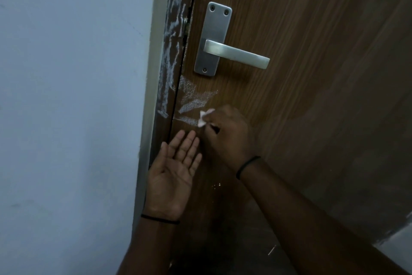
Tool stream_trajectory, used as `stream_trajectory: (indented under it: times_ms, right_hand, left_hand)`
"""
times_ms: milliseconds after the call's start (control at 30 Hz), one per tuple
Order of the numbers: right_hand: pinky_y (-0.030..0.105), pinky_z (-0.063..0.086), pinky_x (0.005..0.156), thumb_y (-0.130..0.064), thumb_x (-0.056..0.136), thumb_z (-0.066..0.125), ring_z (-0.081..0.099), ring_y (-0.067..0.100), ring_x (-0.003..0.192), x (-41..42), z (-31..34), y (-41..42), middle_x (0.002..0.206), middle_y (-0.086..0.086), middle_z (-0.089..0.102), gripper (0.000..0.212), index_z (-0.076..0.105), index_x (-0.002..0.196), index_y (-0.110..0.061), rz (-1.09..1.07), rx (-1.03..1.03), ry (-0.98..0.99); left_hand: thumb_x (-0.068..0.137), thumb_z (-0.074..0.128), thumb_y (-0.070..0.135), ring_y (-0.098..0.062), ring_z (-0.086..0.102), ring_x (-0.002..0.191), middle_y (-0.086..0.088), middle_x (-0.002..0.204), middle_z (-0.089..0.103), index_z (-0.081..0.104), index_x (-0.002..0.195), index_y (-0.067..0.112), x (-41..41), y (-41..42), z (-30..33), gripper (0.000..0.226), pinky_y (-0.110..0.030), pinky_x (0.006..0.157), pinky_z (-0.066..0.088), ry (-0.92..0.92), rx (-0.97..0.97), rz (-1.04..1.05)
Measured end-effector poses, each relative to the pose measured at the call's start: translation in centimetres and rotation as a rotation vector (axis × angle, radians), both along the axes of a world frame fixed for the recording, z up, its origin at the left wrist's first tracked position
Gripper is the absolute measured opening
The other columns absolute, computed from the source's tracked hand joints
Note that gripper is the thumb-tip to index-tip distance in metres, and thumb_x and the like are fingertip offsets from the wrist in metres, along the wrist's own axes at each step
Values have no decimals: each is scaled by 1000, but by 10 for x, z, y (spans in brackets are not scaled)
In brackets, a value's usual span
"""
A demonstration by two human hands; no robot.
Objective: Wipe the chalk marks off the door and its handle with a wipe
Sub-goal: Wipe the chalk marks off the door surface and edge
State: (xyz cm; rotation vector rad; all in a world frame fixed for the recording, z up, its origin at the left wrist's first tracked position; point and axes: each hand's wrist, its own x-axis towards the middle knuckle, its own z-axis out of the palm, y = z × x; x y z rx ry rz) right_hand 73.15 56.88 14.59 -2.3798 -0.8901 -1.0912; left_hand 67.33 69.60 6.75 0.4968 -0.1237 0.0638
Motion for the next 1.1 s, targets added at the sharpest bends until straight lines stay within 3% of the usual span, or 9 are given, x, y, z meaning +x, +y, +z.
stream_trajectory:
  times_ms: [100, 233, 367, 433, 533, 667, 833, 1000, 1100]
  right_hand:
    - [38, 53, 74, -23, 90, 69, 60, 14, 88, 0, -4, -12, 92, -1, 64, 8, 72, 88, -16, -62, 113, 28]
    - [21, 44, 77, -18, 87, 70, 59, 14, 92, 5, 17, -5, 98, 0, 64, 7, 71, 95, -17, -115, 286, -134]
    - [22, 43, 81, -16, 89, 68, 53, 11, 98, 2, 12, 17, 102, 1, 65, 8, 72, 96, -17, -23, 75, -51]
    - [30, 49, 76, -21, 91, 67, 54, 15, 92, 0, -2, 15, 95, 2, 64, 6, 71, 91, -16, -25, -45, 42]
    - [40, 50, 71, -25, 90, 69, 55, 17, 86, -1, -3, 1, 88, 1, 62, 9, 70, 85, -17, -86, 91, 46]
    - [33, 50, 77, -16, 87, 69, 57, 17, 92, 3, 17, 7, 99, 2, 65, 10, 70, 97, -18, -98, 200, -78]
    - [34, 49, 78, -22, 92, 64, 53, 14, 93, -1, -1, 19, 98, 0, 66, 10, 73, 97, -19, -17, -157, 90]
    - [29, 48, 74, -19, 88, 70, 57, 15, 87, 0, 9, 9, 92, -1, 67, 4, 73, 90, -19, -87, 133, -79]
    - [26, 46, 81, -11, 90, 67, 60, 16, 94, 2, 21, 24, 102, 2, 71, 12, 75, 98, -15, -39, 89, -133]
  left_hand:
    - [101, 33, 45, -23, 54, 131, -9, 141, 57, 48, 142, 14, -1, 3, 0, 54, -44, 114, 31, 12, -9, 6]
    - [102, 31, 45, -23, 53, 132, -9, 141, 57, 47, 143, 14, 1, 5, -2, 54, -44, 115, 31, 21, -5, 9]
    - [100, 33, 46, -23, 53, 132, -10, 141, 57, 47, 143, 14, 1, 7, -2, 55, -43, 114, 32, 15, -7, 17]
    - [100, 33, 45, -23, 53, 132, -10, 142, 56, 47, 143, 14, 0, 9, -2, 55, -43, 115, 31, 16, -10, 23]
    - [101, 31, 46, -23, 53, 132, -10, 142, 56, 47, 143, 14, -1, 13, -3, 55, -44, 115, 30, 22, -18, 27]
    - [101, 32, 45, -23, 53, 132, -10, 142, 57, 47, 143, 14, 1, 14, -4, 54, -44, 116, 30, 22, -29, 22]
    - [103, 30, 44, -23, 52, 133, -10, 142, 57, 47, 143, 13, 0, 14, -3, 54, -44, 117, 29, 19, -27, 27]
    - [103, 28, 44, -23, 52, 133, -10, 141, 57, 46, 143, 14, 1, 19, -5, 54, -43, 115, 30, 28, -38, 35]
    - [102, 29, 45, -23, 52, 133, -9, 142, 57, 46, 143, 14, 3, 18, -5, 54, -43, 115, 31, 25, -36, 40]
